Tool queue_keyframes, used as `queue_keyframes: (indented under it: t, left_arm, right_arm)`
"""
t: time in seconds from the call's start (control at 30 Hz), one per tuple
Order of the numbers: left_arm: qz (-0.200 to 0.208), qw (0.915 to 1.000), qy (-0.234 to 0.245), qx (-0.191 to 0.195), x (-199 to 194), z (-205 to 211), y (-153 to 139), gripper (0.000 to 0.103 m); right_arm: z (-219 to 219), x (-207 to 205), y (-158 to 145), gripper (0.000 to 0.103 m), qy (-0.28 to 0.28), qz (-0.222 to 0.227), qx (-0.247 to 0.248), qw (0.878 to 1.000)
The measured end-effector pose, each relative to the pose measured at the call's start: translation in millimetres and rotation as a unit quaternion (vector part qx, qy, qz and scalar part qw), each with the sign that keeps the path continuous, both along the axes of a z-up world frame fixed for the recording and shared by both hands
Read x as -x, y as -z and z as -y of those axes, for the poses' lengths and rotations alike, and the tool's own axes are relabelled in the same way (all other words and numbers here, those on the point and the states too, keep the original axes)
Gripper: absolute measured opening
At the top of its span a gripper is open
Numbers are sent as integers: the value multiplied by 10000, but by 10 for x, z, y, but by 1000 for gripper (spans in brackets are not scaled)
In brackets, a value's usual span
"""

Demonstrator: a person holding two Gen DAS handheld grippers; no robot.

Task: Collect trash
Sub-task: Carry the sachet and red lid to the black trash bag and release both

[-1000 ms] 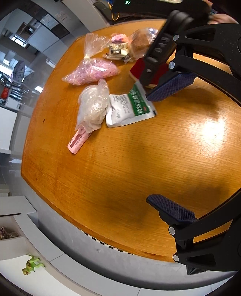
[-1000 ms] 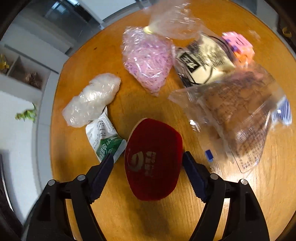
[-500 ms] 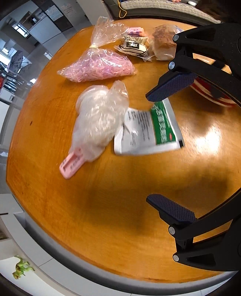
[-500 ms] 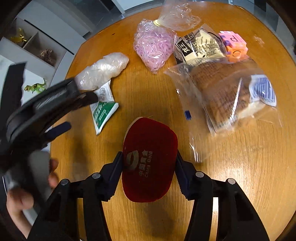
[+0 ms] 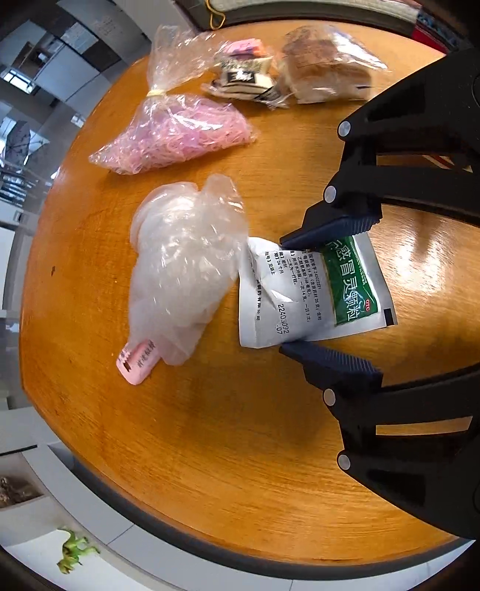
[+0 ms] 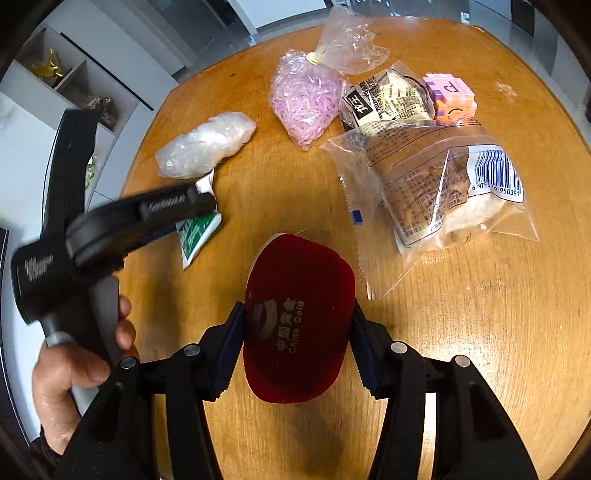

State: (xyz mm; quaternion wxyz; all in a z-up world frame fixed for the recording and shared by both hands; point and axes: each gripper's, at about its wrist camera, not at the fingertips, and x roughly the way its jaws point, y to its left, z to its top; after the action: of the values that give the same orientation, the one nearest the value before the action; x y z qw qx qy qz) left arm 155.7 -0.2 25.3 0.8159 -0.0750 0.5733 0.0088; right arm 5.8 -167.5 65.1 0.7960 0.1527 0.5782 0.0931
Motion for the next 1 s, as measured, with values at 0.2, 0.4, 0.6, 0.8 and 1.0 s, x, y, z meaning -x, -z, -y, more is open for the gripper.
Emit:
queue_keyframes:
  t: [0.2, 0.4, 0.6, 0.8, 1.0]
  left_arm:
    - [273, 9994, 178, 129, 464, -322, -158, 49]
    - [546, 9984, 101, 137, 1031, -738, -315, 49]
    - [739, 9969, -166, 201, 1639, -1235, -389, 49]
    - [923, 9925, -766, 237, 2368, -1947, -416, 49]
    - [1029, 9832, -1497, 167, 3232, -2702, -362, 49]
  right_arm:
    - [-184, 217, -117, 55, -146, 117, -76, 9998]
    - [-552, 493, -238, 55, -421, 229, -160, 9987]
    - [-1070, 794, -278, 55, -952, 343, -303, 9944]
    - [-1806, 1260, -245, 56, -1749, 332, -382, 9833]
    - [-2617, 1784, -239, 56, -2720, 398, -449, 9604]
